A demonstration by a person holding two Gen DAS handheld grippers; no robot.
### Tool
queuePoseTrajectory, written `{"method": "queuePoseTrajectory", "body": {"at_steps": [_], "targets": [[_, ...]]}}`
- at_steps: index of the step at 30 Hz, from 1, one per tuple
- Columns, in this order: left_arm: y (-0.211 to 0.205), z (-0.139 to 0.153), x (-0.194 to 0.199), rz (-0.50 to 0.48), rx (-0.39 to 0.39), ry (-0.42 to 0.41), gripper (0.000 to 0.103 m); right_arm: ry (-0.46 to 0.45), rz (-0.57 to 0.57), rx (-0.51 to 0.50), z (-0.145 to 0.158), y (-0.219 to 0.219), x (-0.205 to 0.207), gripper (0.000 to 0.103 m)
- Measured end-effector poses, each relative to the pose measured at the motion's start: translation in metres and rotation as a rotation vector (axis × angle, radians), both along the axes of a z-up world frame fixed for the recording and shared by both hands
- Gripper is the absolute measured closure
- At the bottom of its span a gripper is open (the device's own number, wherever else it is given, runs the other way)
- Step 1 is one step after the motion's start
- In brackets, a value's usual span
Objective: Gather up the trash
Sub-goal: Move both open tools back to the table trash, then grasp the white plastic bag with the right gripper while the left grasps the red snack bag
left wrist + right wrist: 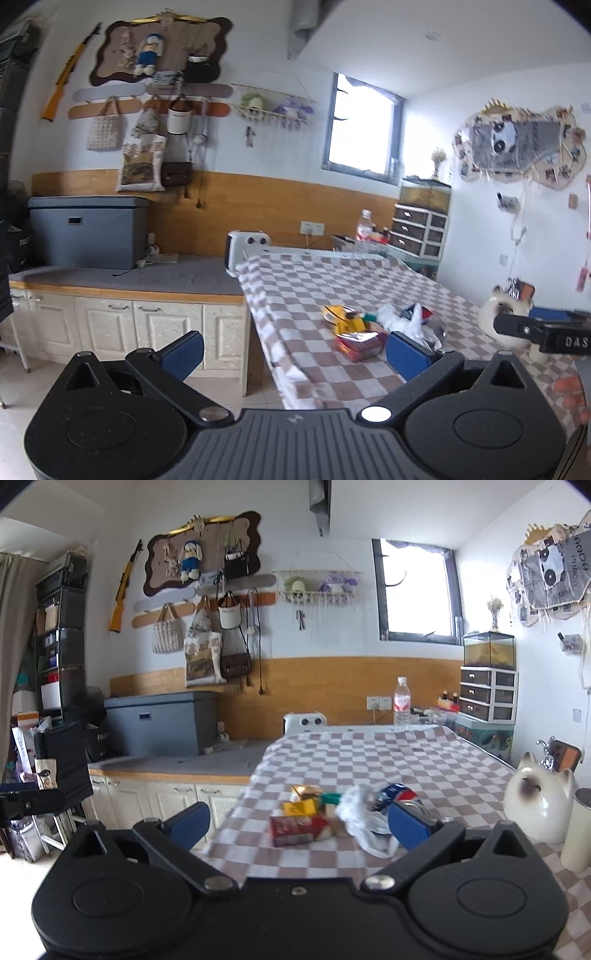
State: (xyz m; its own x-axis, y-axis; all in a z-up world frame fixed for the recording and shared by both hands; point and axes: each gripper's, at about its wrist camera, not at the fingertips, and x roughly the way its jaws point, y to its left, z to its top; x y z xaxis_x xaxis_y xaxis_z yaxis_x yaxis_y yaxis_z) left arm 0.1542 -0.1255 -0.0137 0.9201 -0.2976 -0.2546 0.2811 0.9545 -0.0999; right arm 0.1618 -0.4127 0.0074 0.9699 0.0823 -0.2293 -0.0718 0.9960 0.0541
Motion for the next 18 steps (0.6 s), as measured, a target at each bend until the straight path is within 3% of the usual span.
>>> {"method": "queuePoseTrajectory", "body": {"at_steps": [5, 8, 12, 18], "targets": [[-0.025, -0.012, 0.020, -0.050, 0.014, 0.004, 0.000, 0.074, 0.086, -0.029, -0.006, -0.028, 0.036, 0.001], [-0.041, -0.019, 0.030, -0.090, 0.015, 0.004, 0.000, 0.114, 0.180, -0.060, -0.007, -0.036, 0.063, 0.014], [-0.059, -0.025, 0.041, -0.122, 0.021, -0.018, 0.000, 0.154, 0.234, -0.124, -0.010, -0.043, 0.103, 0.024], [-0.078, -0.031, 0.055, -0.168, 0.002, -0.034, 0.000, 0.229, 0.268, -0.193, -0.024, -0.059, 0.172, 0.024]]}}
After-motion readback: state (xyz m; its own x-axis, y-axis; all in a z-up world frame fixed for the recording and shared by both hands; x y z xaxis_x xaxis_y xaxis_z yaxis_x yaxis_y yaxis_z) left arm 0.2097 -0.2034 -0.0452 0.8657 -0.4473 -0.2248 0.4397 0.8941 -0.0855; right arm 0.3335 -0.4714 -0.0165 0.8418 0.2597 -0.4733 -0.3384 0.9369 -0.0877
